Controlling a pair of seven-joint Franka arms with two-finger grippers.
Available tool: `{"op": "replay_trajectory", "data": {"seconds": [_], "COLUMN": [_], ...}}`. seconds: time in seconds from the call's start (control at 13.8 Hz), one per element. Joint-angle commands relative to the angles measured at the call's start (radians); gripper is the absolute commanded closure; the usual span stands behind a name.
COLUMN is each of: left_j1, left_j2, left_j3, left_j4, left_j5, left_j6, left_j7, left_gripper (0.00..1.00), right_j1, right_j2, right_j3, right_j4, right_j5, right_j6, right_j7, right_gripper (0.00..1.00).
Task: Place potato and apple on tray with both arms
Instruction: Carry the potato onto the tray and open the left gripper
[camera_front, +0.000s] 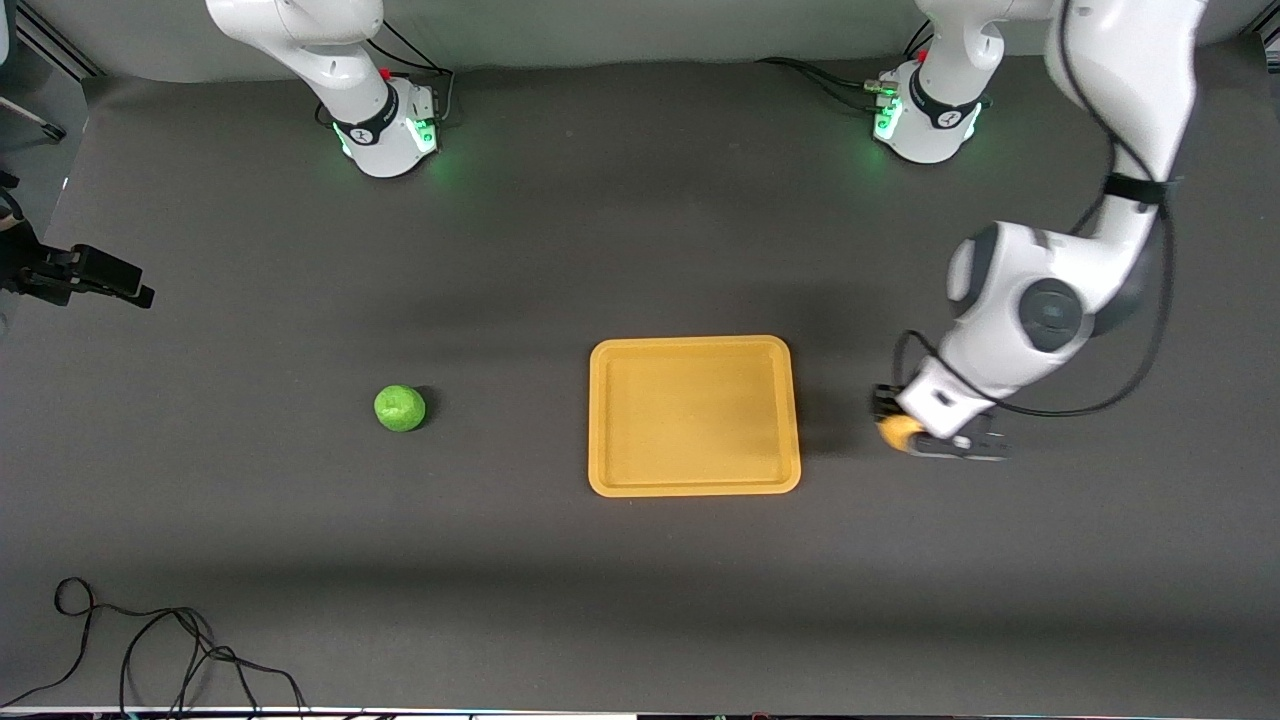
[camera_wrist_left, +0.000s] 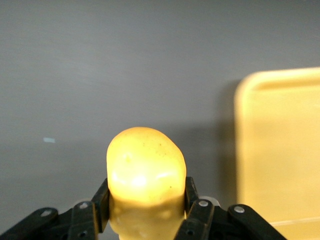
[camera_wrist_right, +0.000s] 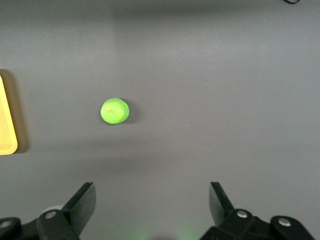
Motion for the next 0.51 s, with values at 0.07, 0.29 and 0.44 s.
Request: {"op": "replay_trajectory", "data": {"seconds": [0.07, 0.29, 0.44], "left_j1": [-0.149, -0.258, -0.266], "left_j2": [0.088, 0.232, 0.277], "left_j3": [-0.026, -0.026, -0.022], "left_j4": [0.055, 0.151, 0.191], "left_j5": [0.000, 0.015, 0.018], "left_j6": [0.052, 0.103, 0.088], "left_j7": [-0.167, -0.268, -0.270], "left_gripper": [0.65, 0.65, 0.65], "right_j1": [0.007, 0.007, 0.007], "right_j2": [-0.022, -0.027, -0.028], "right_j3": [-0.003, -0.007, -0.007], "right_j4": [0.016, 0.008, 0.000], "right_j5": [0.008, 0.007, 0.008], "right_j6": [-0.017, 0.000, 0.004], "right_j7": [-0.004, -0.012, -0.013], "right_gripper": [0.00, 0.00, 0.00]}}
